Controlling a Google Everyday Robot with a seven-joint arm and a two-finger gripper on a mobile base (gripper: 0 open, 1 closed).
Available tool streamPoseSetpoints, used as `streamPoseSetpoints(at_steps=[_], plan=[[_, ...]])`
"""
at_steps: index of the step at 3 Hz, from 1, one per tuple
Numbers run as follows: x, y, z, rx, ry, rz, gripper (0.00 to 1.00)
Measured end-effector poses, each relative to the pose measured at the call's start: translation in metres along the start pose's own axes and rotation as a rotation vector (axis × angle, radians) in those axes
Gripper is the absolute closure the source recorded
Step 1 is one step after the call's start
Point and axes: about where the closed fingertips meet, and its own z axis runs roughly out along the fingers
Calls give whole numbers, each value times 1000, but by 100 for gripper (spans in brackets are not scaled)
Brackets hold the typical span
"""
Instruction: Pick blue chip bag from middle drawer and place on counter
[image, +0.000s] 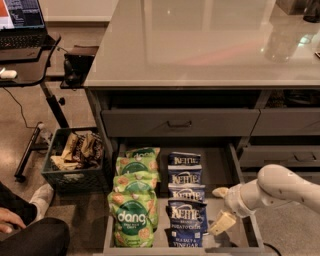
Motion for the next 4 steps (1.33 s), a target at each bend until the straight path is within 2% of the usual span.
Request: streamPoseSetpoints(at_steps=[1,3,4], plan=[[-5,4,18,-18,-5,-53,24],[-33,14,32,-35,-75,-140,24],[-40,24,44,-74,-82,-176,26]])
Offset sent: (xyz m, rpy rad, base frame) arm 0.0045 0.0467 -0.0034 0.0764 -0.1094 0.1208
